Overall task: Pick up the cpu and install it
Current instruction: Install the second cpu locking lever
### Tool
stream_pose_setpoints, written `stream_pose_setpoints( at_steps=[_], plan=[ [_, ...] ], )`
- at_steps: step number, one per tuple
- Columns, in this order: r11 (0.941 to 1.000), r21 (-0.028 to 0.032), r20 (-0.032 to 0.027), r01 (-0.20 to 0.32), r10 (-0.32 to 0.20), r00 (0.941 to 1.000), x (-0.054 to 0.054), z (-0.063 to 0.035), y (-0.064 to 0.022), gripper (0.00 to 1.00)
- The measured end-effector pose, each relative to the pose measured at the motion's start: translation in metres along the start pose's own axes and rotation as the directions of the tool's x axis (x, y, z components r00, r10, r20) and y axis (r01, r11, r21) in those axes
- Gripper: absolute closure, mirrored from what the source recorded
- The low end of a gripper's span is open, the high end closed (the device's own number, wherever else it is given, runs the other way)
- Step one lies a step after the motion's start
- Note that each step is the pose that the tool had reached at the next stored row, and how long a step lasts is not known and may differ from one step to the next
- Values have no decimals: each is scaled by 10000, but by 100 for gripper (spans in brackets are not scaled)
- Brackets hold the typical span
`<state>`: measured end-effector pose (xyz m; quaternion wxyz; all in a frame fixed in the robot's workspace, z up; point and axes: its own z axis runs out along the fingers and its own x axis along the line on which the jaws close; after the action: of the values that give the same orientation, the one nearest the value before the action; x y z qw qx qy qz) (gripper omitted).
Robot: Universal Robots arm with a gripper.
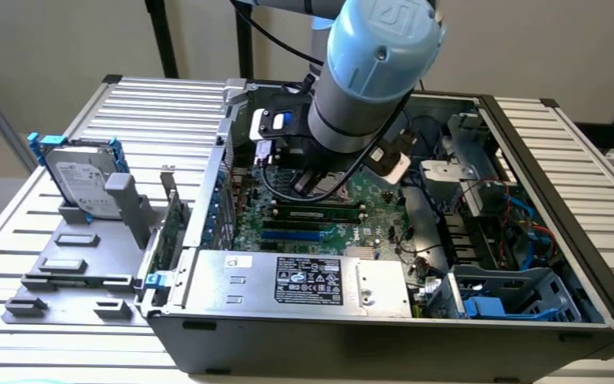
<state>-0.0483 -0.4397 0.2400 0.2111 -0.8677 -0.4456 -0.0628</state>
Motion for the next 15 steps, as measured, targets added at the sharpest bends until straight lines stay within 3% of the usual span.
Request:
stream_pose_setpoints(
  at_steps=[9,15],
  plan=[
    [10000,68,64,-50,50,10000,-42,59,-13,89],
    [10000,28,141,-66,66,9999,-31,130,-46,89]
  ],
)
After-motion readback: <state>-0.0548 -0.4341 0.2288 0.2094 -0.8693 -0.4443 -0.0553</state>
